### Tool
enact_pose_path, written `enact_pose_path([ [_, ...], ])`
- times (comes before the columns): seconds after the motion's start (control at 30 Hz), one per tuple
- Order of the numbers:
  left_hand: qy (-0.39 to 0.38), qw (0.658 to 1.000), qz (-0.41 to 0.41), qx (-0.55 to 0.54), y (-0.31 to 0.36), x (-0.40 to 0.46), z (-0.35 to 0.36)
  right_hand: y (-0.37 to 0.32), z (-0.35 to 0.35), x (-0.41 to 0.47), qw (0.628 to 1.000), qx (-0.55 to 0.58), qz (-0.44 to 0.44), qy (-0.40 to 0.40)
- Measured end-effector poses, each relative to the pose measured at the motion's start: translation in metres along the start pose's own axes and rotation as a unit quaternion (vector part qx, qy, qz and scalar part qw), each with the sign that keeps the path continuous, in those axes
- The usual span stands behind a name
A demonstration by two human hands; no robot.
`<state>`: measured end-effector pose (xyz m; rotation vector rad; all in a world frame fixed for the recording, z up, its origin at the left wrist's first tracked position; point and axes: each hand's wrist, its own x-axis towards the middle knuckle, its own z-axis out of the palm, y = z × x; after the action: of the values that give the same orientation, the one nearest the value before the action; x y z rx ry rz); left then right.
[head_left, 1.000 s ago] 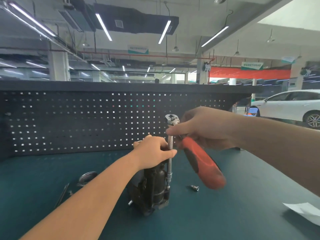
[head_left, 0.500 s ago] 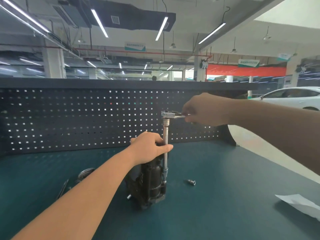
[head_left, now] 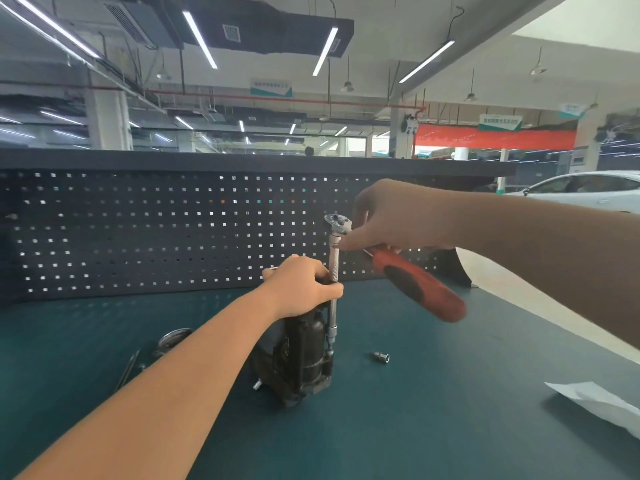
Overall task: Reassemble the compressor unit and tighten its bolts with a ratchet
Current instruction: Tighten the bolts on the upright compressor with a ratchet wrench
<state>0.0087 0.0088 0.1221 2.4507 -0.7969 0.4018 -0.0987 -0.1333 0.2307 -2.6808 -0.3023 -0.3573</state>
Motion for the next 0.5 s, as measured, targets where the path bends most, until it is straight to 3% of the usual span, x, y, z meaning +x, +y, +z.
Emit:
enact_pose_path([
  [0.17,-0.029,0.999,0.004,-0.017,0.003,-0.006,-0.005,0.02,-0.016,0.009,0.983,-0.18,-0.039,-0.014],
  [0.37,-0.015,1.0,0.006,-0.013,-0.002,-0.007,-0.007,0.018,-0.002,0.011,0.966,-0.258,-0.03,0.022],
  [0.43,-0.018,1.0,0.004,-0.006,0.0,-0.005,-0.006,0.004,0.001,0.008,0.975,-0.219,-0.023,0.027],
  [0.5,-0.006,1.0,-0.004,-0.006,0.002,-0.004,-0.006,-0.009,0.003,0.005,0.996,-0.091,0.009,0.011],
])
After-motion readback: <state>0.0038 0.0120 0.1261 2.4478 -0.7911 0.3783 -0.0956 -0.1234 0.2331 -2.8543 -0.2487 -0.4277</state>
